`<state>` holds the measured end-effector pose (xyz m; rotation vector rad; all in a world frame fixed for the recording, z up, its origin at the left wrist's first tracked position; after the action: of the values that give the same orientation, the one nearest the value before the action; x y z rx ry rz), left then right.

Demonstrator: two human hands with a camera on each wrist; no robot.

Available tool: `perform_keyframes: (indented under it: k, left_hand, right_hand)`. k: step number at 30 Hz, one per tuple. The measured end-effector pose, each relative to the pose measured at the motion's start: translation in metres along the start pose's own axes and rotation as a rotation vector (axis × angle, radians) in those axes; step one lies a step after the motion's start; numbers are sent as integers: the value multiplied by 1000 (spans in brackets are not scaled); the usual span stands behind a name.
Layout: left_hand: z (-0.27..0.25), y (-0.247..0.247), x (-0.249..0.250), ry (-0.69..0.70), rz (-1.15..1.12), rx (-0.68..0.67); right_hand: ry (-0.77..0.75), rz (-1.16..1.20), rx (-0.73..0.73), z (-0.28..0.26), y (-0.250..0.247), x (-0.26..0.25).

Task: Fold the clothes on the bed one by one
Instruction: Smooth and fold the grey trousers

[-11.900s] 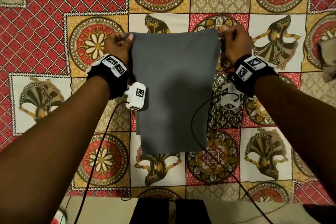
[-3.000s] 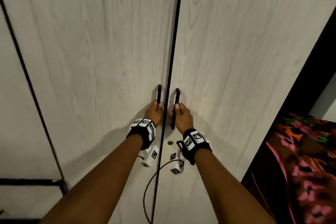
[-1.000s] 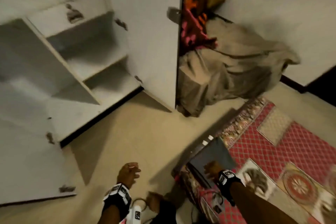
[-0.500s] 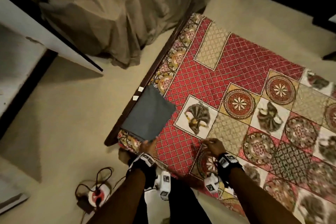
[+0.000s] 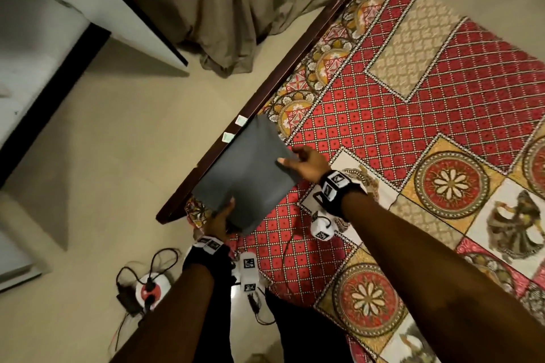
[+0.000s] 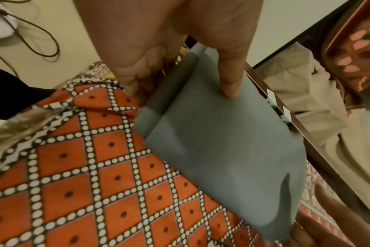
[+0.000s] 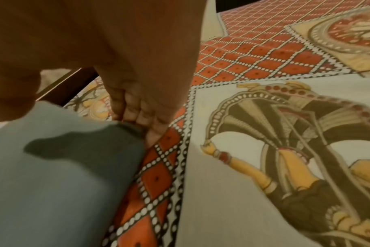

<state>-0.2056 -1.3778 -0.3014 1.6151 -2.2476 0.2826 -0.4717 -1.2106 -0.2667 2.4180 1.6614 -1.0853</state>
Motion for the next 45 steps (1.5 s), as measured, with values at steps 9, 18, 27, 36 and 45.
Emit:
perform_keyframes:
  k: [9,18,27,36,45]
  left_hand:
    - [-84,11,44,-85,-143,-247]
    - [-308,-75,204,206,-194,-270]
    - [-417,-210,383,593,-461,-233]
    - [-316,-342,494,509,-598,-44]
    - [-289,-494,649,765,-739,179]
  right_hand:
    - [137,348,-77,-64,59,6]
    - [-93,541,-294,-260,84,-171]
    - [-416,297,-298,-338,122,-455]
    - [-557,25,-232,-283,267,-640]
    - [-598,-79,-166,-246,382,-804]
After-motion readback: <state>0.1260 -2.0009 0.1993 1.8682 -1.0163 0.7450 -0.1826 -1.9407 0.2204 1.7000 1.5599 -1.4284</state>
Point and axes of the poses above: each hand's wrist, its own z-axis towards the middle knuckle, its own y-axis out of the palm, x = y × z, the point moved 10 cm from there along z, towards the middle knuckle, and after that the axes turned 15 degrees about -z, right-handed, at the moved point
